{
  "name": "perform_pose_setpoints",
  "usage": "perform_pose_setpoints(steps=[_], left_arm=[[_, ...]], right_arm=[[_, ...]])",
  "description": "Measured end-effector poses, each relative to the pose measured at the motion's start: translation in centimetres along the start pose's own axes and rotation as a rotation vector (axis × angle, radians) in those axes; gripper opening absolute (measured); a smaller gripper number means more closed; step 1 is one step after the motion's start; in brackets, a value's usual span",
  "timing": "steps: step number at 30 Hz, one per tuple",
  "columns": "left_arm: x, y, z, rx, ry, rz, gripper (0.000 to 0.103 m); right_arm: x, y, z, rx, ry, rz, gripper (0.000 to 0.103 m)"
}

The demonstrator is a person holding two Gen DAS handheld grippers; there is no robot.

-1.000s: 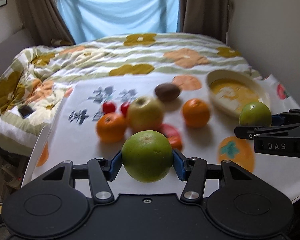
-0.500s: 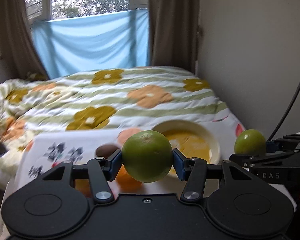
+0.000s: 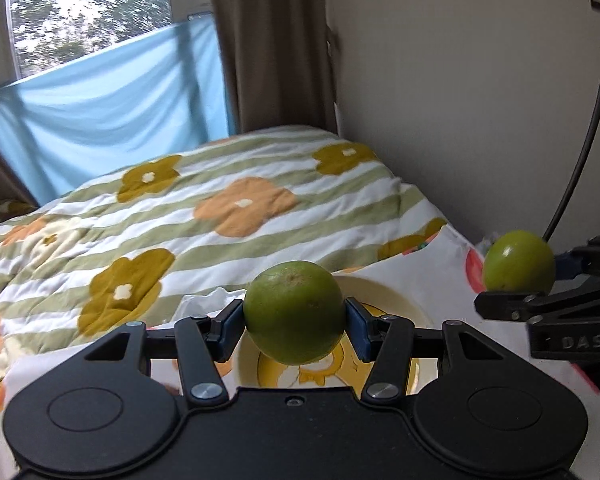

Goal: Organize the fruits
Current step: 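Carry the lime and green apple over the duck bowl with both tools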

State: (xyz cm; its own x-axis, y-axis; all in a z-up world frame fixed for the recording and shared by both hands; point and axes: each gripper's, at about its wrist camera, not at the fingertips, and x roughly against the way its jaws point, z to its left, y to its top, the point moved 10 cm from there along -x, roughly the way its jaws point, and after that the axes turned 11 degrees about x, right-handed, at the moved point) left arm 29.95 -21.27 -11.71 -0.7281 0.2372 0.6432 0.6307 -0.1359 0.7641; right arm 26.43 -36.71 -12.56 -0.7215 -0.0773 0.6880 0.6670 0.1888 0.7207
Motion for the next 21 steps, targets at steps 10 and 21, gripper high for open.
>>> perform_pose_setpoints(steps=[10,21], left_arm=[[-9.6,-0.9,-0.1,-0.043,-0.05,0.15,0.058],[-12.6,-1.7,-0.9,-0.105,-0.081,0.185,0.086]], right_arm=[[-4.3,0.4,-1.6,-0.082,-0.046,0.056,0.071],[-6.4,0.3,-2.4,-0.128,-0.075,0.092,0.071]])
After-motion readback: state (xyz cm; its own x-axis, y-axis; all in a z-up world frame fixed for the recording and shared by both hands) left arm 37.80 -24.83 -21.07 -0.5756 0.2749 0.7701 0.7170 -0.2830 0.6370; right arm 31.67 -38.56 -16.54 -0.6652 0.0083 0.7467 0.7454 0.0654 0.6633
